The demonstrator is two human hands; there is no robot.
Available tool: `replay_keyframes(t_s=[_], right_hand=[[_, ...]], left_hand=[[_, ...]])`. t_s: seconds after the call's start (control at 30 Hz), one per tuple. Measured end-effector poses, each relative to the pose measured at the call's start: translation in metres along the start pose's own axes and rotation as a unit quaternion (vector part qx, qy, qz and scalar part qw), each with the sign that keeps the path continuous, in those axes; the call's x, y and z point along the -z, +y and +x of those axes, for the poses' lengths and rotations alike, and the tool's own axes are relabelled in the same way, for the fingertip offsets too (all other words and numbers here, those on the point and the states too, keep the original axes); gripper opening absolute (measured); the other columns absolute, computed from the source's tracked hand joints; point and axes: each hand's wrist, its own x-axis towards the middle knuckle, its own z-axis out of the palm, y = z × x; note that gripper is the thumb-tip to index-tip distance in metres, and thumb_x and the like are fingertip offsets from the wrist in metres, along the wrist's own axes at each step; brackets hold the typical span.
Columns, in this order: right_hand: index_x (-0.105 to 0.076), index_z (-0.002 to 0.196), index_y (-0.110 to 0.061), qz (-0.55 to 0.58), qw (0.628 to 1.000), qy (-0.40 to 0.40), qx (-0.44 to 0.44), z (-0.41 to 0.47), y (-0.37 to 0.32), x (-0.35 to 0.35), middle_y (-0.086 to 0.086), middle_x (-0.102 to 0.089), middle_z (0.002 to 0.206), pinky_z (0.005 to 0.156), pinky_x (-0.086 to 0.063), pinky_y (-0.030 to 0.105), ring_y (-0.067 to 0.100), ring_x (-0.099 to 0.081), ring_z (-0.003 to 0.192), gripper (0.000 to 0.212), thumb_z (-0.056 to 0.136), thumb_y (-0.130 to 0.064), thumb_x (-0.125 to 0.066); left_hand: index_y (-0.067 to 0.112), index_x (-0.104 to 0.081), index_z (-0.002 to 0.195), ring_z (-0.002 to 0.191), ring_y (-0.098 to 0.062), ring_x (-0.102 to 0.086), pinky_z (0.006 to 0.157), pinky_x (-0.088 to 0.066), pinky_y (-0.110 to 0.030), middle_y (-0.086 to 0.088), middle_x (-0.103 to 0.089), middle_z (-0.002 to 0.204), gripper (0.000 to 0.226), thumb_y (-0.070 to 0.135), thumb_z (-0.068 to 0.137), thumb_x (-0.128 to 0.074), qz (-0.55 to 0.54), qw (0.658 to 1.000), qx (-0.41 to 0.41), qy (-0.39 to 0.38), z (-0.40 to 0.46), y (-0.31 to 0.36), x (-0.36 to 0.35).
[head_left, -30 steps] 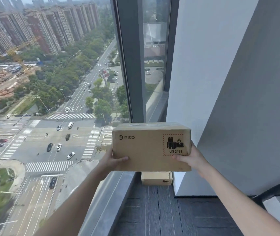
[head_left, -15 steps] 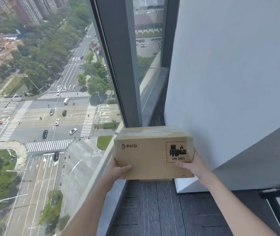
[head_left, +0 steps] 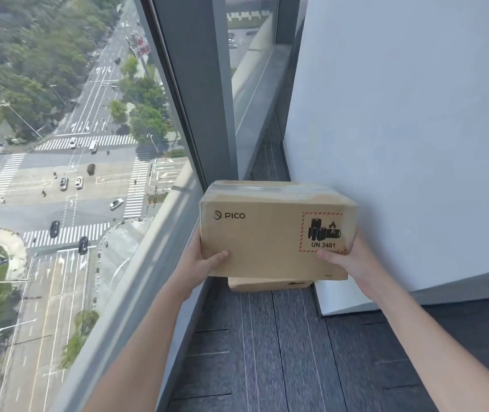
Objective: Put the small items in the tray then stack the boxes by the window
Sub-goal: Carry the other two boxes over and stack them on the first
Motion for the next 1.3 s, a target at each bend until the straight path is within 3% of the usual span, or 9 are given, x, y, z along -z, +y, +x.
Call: replay_keyframes(t_s=[0.27, 0.37, 0.47, 0.67, 0.77, 0.97, 1.03, 1.13, 1.3], right_hand=[[-0.056, 0.130, -0.025, -0.008, 0.998, 0.014, 0.065, 0.073, 0.091, -0.010, -0.006, -0.074, 0.117, 0.087, -0.054, 0.034, 0.011, -0.069, 0.109, 0.068, 0.072, -0.009, -0.087], [-0.056, 0.132, -0.022, -0.017, 0.997, 0.006, 0.070, 0.089, 0.121, -0.012, -0.003, -0.073, 0.120, 0.094, -0.054, 0.041, 0.016, -0.067, 0.114, 0.070, 0.071, -0.011, -0.088], [-0.048, 0.138, -0.023, -0.016, 0.997, 0.000, 0.069, 0.101, 0.145, -0.012, -0.003, -0.071, 0.123, 0.092, -0.054, 0.033, 0.012, -0.066, 0.114, 0.076, 0.073, -0.009, -0.086], [-0.039, 0.142, -0.022, -0.027, 0.999, 0.020, 0.025, 0.100, 0.184, -0.015, -0.002, -0.065, 0.126, 0.081, -0.050, 0.021, 0.011, -0.061, 0.114, 0.077, 0.080, 0.000, -0.079], [-0.038, 0.141, -0.022, -0.031, 0.999, 0.022, 0.011, 0.102, 0.189, -0.014, -0.001, -0.064, 0.126, 0.086, -0.048, 0.021, 0.012, -0.059, 0.114, 0.076, 0.081, 0.001, -0.078], [-0.050, 0.116, -0.028, 0.009, 0.998, 0.023, -0.051, 0.103, 0.212, -0.015, -0.006, -0.064, 0.113, 0.096, -0.044, 0.039, 0.016, -0.058, 0.104, 0.054, 0.082, 0.004, -0.076], [-0.051, 0.104, -0.035, 0.011, 0.997, 0.009, -0.078, 0.103, 0.220, -0.014, -0.010, -0.062, 0.109, 0.109, -0.030, 0.053, 0.019, -0.051, 0.108, 0.047, 0.083, -0.002, -0.077], [-0.051, 0.106, -0.035, 0.029, 0.994, -0.003, -0.106, 0.107, 0.229, -0.011, -0.006, -0.061, 0.117, 0.113, -0.023, 0.059, 0.022, -0.048, 0.116, 0.047, 0.081, -0.008, -0.080], [-0.058, 0.105, -0.026, 0.054, 0.994, -0.007, -0.096, 0.104, 0.228, -0.013, -0.005, -0.068, 0.107, 0.093, -0.041, 0.036, 0.012, -0.059, 0.099, 0.039, 0.083, 0.001, -0.075]], left_hand=[[0.026, -0.034, 0.150, 0.126, -0.012, -0.058, 0.106, -0.049, -0.042, 0.006, -0.062, 0.136, 0.082, 0.021, 0.082, -0.079, 0.003, 0.996, -0.085, 0.022, 0.078, -0.100, -0.022], [0.024, -0.031, 0.152, 0.119, 0.003, -0.059, 0.102, -0.051, -0.027, 0.011, -0.062, 0.132, 0.078, 0.008, 0.089, -0.074, -0.002, 0.995, -0.091, 0.033, 0.089, -0.133, -0.033], [0.026, -0.027, 0.153, 0.117, 0.012, -0.056, 0.098, -0.048, -0.018, 0.015, -0.059, 0.134, 0.079, 0.003, 0.091, -0.070, 0.012, 0.994, -0.105, 0.031, 0.102, -0.153, -0.038], [0.024, -0.015, 0.158, 0.135, -0.012, -0.048, 0.114, -0.040, -0.039, 0.005, -0.051, 0.146, 0.091, 0.014, 0.089, -0.073, 0.057, 0.993, -0.101, 0.025, 0.113, -0.185, -0.048], [0.027, -0.018, 0.156, 0.130, -0.017, -0.053, 0.109, -0.044, -0.039, 0.008, -0.057, 0.137, 0.092, 0.025, 0.084, -0.075, 0.073, 0.994, -0.066, 0.049, 0.109, -0.197, -0.055], [0.026, -0.046, 0.144, 0.118, -0.017, -0.062, 0.100, -0.048, -0.032, 0.012, -0.066, 0.117, 0.072, 0.024, 0.082, -0.081, 0.103, 0.991, 0.009, 0.082, 0.103, -0.223, -0.072], [0.025, -0.054, 0.137, 0.116, -0.020, -0.064, 0.099, -0.050, -0.035, 0.011, -0.069, 0.115, 0.065, 0.026, 0.080, -0.083, 0.101, 0.991, 0.031, 0.083, 0.104, -0.233, -0.074], [0.028, -0.052, 0.136, 0.114, -0.020, -0.062, 0.101, -0.050, -0.039, 0.009, -0.068, 0.116, 0.064, 0.026, 0.080, -0.083, 0.079, 0.992, 0.048, 0.089, 0.104, -0.240, -0.078], [0.027, -0.051, 0.134, 0.109, -0.018, -0.059, 0.095, -0.048, -0.034, 0.007, -0.066, 0.115, 0.060, 0.023, 0.083, -0.081, 0.061, 0.992, 0.061, 0.092, 0.104, -0.241, -0.083]])
